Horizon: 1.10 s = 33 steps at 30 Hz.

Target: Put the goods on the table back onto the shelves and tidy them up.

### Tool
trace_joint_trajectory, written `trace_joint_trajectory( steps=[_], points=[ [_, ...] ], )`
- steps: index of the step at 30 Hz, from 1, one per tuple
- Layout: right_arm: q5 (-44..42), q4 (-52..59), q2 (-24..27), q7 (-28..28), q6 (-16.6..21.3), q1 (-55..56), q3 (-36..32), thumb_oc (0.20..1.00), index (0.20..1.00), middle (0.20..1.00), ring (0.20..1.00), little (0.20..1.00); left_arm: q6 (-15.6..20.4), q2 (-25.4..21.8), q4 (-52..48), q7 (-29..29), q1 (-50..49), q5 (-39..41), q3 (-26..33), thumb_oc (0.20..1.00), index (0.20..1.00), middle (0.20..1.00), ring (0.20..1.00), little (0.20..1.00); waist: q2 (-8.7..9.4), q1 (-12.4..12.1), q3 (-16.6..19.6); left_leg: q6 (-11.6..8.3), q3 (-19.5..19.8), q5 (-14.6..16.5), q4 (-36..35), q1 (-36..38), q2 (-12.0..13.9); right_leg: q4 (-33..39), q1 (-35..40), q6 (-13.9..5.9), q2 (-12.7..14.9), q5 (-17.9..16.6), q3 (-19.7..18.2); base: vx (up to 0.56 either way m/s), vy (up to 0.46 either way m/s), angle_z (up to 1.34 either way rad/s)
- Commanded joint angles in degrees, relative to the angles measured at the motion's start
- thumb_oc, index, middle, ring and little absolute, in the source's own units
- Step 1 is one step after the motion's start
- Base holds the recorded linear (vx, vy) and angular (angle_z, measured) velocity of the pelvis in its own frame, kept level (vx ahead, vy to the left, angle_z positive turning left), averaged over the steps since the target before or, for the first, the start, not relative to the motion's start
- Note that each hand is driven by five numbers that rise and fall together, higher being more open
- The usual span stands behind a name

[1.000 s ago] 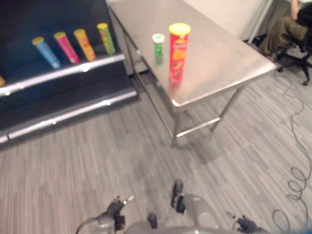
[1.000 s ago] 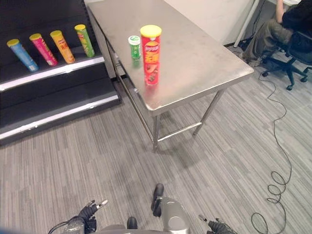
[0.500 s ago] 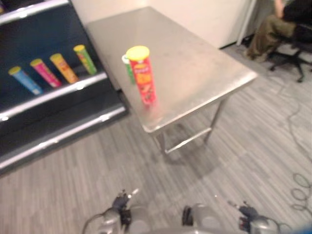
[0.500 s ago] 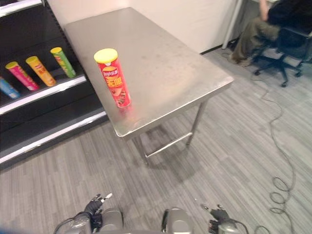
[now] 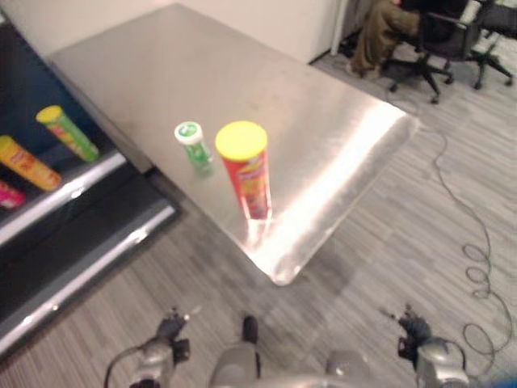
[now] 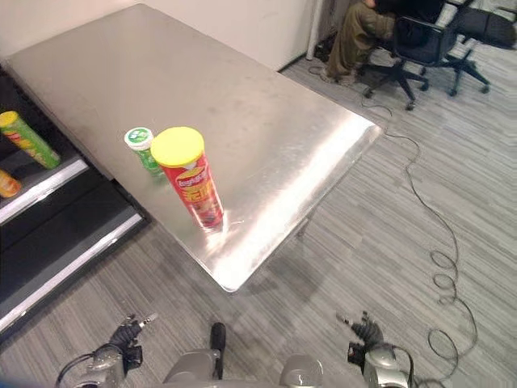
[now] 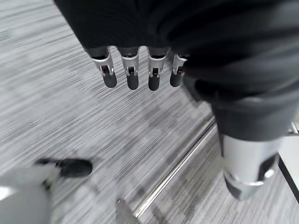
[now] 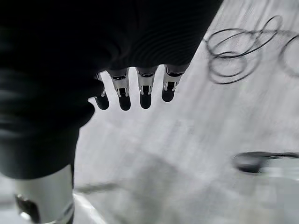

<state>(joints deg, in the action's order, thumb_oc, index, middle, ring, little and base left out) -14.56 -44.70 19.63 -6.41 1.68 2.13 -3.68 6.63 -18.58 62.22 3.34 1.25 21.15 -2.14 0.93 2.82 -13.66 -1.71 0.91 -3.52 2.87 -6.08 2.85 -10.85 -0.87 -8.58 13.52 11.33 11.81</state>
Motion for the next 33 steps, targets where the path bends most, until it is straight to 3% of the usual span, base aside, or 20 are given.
trace_joint_trajectory(
  steps=[1, 7, 10, 15, 22, 33],
  points=[
    [2.5, 13.6, 6.3, -2.6, 3.8, 2.8, -4.9, 1.0, 1.0, 1.0, 1.0, 1.0, 1.4, 0.4, -1.4, 0.4, -0.4, -2.2, 2.2, 1.0, 1.0, 1.0, 1.0, 1.0, 2.28, 2.5, -1.7, -2.17, -1.0, 10.9, 7.3, -1.0, 1.8, 0.7, -3.0, -1.75, -0.9, -5.4, -2.7, -0.02, 0.081, -0.02],
    [10.7, 38.1, 8.7, -2.4, 5.9, 9.2, -14.4, 1.0, 1.0, 1.0, 1.0, 1.0, 1.5, 2.6, -3.0, -0.2, -2.1, -4.3, 4.1, 1.0, 1.0, 1.0, 1.0, 1.0, 2.55, 4.1, -0.8, -1.96, -3.1, 12.0, 7.8, -0.8, 2.2, 5.7, -0.9, -1.86, -0.2, -5.9, -1.9, 0.01, 0.026, -0.2],
    [9.7, 48.5, 9.2, -1.0, 8.9, 6.6, -14.5, 1.0, 1.0, 1.0, 1.0, 1.0, 2.0, 3.5, -2.9, -0.1, -2.2, -4.7, 3.6, 1.0, 1.0, 1.0, 1.0, 1.0, 2.48, 3.8, 0.3, -2.02, -4.0, 12.3, 7.9, -0.4, 2.7, 8.2, 0.3, -2.05, -0.3, -6.4, -1.6, 0.02, 0.022, -0.27],
    [6.0, 56.9, 11.3, 1.8, 11.9, -3.5, -7.6, 1.0, 1.0, 1.0, 1.0, 1.0, 2.1, 3.8, -3.2, -0.3, -2.2, -5.3, 1.9, 1.0, 1.0, 1.0, 1.0, 1.0, 2.51, 1.9, 1.4, -2.15, -3.8, 12.3, 7.7, 0.0, 2.5, 9.1, 2.0, -1.92, 0.0, -6.4, -1.2, 0.0, 0.022, -0.1],
    [5.6, 58.2, 14.6, 6.9, 10.7, -14.5, 4.2, 1.0, 1.0, 1.0, 1.0, 1.0, 1.6, 3.9, -2.3, -0.8, -3.7, -5.2, 1.6, 1.0, 1.0, 1.0, 1.0, 1.0, 2.42, -0.9, 2.6, -2.09, -3.2, 12.4, 7.1, 0.7, 1.7, 9.4, 3.5, -2.14, 1.1, -6.7, 0.4, 0.0, 0.021, 0.12],
    [-4.1, 57.2, 15.2, 12.2, 9.6, -30.8, 17.8, 1.0, 1.0, 1.0, 1.0, 1.0, 1.9, 3.8, -0.2, -0.3, -4.6, -3.4, 1.9, 1.0, 1.0, 1.0, 1.0, 1.0, 2.79, -4.4, 3.2, -2.09, -2.1, 12.1, 6.3, 0.7, 0.3, 9.4, 4.6, -2.51, 2.4, -7.1, 2.8, 0.01, 0.008, 0.13]
  ],
)
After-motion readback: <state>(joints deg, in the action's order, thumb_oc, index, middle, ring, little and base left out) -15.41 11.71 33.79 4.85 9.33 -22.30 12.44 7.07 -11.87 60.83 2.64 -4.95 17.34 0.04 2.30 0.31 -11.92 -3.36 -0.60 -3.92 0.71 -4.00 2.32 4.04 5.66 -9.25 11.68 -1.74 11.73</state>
